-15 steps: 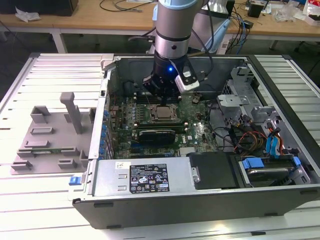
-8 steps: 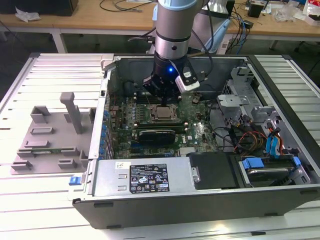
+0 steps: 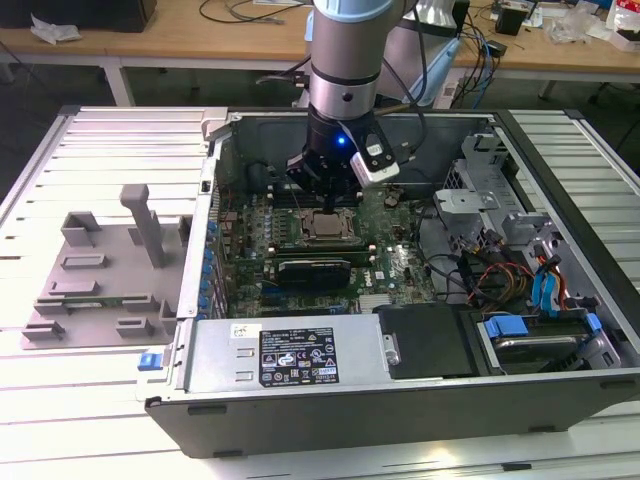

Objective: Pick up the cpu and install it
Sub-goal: 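Close the cpu cover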

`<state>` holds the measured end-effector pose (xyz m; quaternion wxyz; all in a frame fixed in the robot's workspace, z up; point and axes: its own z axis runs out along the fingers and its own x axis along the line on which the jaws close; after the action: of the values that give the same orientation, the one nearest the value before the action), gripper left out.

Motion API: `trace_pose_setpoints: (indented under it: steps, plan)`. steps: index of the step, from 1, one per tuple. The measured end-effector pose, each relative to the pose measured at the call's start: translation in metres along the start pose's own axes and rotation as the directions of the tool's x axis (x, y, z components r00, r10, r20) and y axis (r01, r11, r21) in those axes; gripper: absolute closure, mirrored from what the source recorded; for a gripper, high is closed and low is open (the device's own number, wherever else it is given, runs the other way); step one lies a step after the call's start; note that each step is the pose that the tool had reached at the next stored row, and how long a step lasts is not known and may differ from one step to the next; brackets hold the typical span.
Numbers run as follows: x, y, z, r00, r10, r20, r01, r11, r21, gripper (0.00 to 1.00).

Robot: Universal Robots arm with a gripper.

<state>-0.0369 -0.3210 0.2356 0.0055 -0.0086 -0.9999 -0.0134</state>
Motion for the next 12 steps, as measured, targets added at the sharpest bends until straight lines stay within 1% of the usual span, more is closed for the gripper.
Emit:
trace_pose_setpoints:
  steps: [3,6,8,10,11,12]
  plan:
    - [0.0002,-0.0001,0.0011,1.0000,0.000,0.0002,0.000,1.0000,-0.0005,0.89]
    - [0.0001,-0.0032,0.0025,1.0000,-0.001,0.0018,0.001,1.0000,-0.0003,0.89]
    - [0.0000,-0.0078,0.0040,1.0000,-0.003,0.0083,0.003,1.0000,-0.0004,0.89]
    - [0.0000,-0.0095,0.0050,0.9999,-0.003,0.0139,0.003,1.0000,-0.0004,0.89]
    - [-0.0001,-0.0106,0.0066,0.9998,-0.004,0.0211,0.004,1.0000,-0.0007,0.89]
    - [-0.0001,-0.0115,0.0081,0.9996,-0.005,0.0263,0.005,1.0000,-0.0005,0.89]
